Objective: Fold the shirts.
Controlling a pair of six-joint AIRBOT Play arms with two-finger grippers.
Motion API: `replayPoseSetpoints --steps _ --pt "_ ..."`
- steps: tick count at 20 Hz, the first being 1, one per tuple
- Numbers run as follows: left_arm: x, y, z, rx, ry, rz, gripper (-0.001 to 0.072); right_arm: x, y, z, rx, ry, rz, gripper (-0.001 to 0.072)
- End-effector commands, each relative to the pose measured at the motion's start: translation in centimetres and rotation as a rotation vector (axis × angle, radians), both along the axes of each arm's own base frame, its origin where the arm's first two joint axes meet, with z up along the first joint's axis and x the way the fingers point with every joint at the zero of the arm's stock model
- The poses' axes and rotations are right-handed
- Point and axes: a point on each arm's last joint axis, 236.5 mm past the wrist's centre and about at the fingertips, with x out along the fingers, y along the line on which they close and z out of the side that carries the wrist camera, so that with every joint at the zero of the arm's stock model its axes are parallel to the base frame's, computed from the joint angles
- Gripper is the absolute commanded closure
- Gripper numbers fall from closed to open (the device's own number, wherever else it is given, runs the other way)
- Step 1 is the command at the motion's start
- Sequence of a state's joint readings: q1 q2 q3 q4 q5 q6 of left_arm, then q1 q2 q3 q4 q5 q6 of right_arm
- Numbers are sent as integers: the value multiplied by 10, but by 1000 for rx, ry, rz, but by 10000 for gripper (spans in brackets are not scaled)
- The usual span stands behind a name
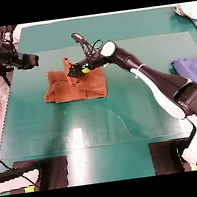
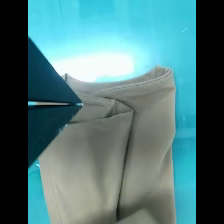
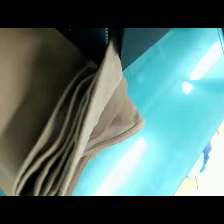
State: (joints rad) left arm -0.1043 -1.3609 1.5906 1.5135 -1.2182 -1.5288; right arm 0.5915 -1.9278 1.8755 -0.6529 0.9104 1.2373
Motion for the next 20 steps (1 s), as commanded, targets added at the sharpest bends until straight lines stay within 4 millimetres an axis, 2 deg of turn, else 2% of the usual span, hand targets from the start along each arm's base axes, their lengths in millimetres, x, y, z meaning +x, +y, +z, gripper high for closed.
replayPoseSetpoints --steps 1,5,8,10,11,13,15,16,18,19,20 --pt "-1 1 1 0 -1 -2 685 12 14 -20 66 70 -64 699" --pt "0 0 2 -1 -5 -8 685 10 22 -28 91 106 -67 698" --pt "0 -3 2 -13 -8 -10 685 13 29 -19 123 92 -82 696" --pt "0 -7 3 -27 -8 -21 685 16 34 -4 145 64 -73 693" --pt "0 -8 3 -32 -8 -22 685 19 35 7 158 33 -69 652" --pt "0 -10 3 -40 -7 -24 685 23 38 29 185 -11 -62 438" --pt "0 -10 3 -41 -7 -24 685 23 40 43 204 -32 -52 438" --pt "0 -10 3 -41 -6 -24 685 21 40 44 203 -30 -45 436" --pt "-1 -10 3 -40 -5 -25 685 19 38 42 194 -23 -30 272" --pt "-1 -10 3 -40 -4 -25 685 19 34 43 191 -20 -25 216" --pt "-1 -10 3 -38 -3 -26 685 23 25 46 181 -30 -26 215"
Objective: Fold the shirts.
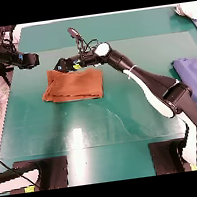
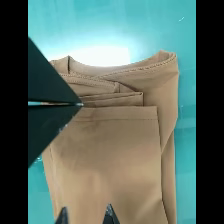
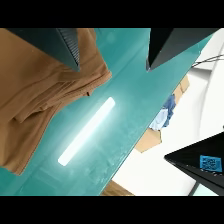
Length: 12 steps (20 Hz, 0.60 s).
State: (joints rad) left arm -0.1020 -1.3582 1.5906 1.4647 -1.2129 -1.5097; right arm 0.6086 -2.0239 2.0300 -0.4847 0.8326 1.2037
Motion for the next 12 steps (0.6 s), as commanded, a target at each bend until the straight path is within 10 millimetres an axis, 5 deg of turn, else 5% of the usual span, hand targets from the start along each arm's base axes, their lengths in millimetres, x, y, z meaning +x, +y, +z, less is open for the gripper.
replayPoseSetpoints --steps 1,5,9,12 --pt "-1 0 0 6 2 -12 685 7 -20 14 -10 -16 8 214" --pt "-3 0 -1 15 9 -24 685 22 -110 25 -130 108 -74 193" --pt "-2 0 -1 13 4 -22 685 1 -215 -6 -322 251 -196 122" --pt "-2 0 -1 13 6 -23 684 -8 -258 -41 -334 320 -337 106"
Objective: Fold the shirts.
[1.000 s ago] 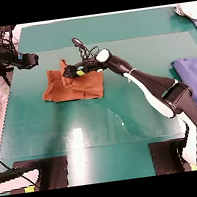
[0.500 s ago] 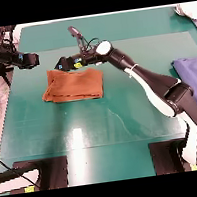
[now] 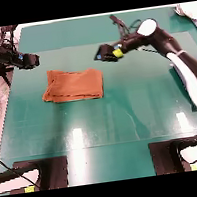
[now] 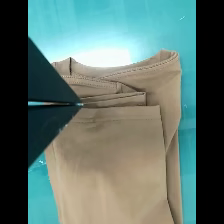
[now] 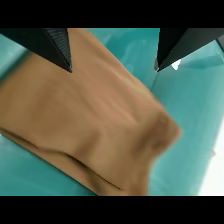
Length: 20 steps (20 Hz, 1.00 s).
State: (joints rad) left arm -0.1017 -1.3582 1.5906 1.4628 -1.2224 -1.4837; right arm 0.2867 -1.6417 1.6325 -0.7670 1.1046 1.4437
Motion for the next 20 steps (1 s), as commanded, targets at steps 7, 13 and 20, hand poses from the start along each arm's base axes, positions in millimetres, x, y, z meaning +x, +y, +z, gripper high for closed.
replayPoseSetpoints --steps 7,13,20 --pt "0 0 0 -1 1 0 684 -30 -26 -115 60 244 -79 90" --pt "-2 0 -1 0 8 -1 684 -25 13 -141 49 274 -8 26" --pt "-4 -1 -2 -2 21 -3 684 -34 55 -150 46 294 27 26"
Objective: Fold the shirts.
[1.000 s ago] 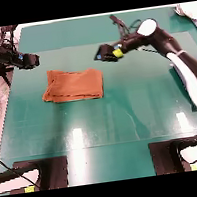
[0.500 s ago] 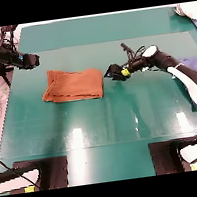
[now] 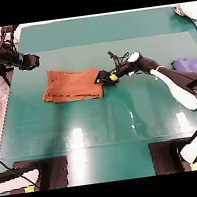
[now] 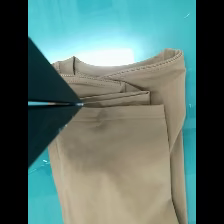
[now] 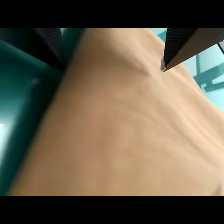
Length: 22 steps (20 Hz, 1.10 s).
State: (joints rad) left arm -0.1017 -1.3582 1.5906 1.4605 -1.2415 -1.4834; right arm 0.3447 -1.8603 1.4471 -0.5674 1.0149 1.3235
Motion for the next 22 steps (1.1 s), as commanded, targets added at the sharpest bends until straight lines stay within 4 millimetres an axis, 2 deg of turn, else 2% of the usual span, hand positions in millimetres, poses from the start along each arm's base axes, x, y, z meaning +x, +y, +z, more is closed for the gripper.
replayPoseSetpoints --steps 1,3,5,6,7,8,10,12,14,16,18,20,22 --pt "0 -1 0 -4 1 0 684 -2 20 -4 -3 -8 -2 26" --pt "-1 -1 0 -6 6 -1 684 4 28 -1 12 -26 -33 35" --pt "-3 -1 -1 -5 14 -2 684 15 33 3 32 -48 -87 98" --pt "-4 -1 -2 -5 17 -2 684 20 35 7 51 -49 -113 209" --pt "-4 -1 -2 -4 21 -3 684 23 37 10 69 -46 -132 513" --pt "-5 -1 -3 -3 25 -3 684 27 38 14 89 -41 -150 693" --pt "-7 -1 -4 -2 33 -4 684 33 39 30 153 -41 -174 697" --pt "-11 -1 -6 0 52 -6 684 44 35 65 213 -96 -201 699" --pt "-13 0 -7 1 62 -6 684 60 16 114 259 -174 -256 700" --pt "-14 -3 -7 -15 68 -4 684 79 -23 169 297 -263 -347 700" --pt "-19 -9 -8 -38 90 -14 684 101 -81 223 330 -351 -486 700" --pt "-25 -14 -10 -55 118 -23 684 123 -158 269 339 -460 -653 701" --pt "-34 -17 -13 -66 156 -34 684 134 -241 310 337 -556 -792 701"
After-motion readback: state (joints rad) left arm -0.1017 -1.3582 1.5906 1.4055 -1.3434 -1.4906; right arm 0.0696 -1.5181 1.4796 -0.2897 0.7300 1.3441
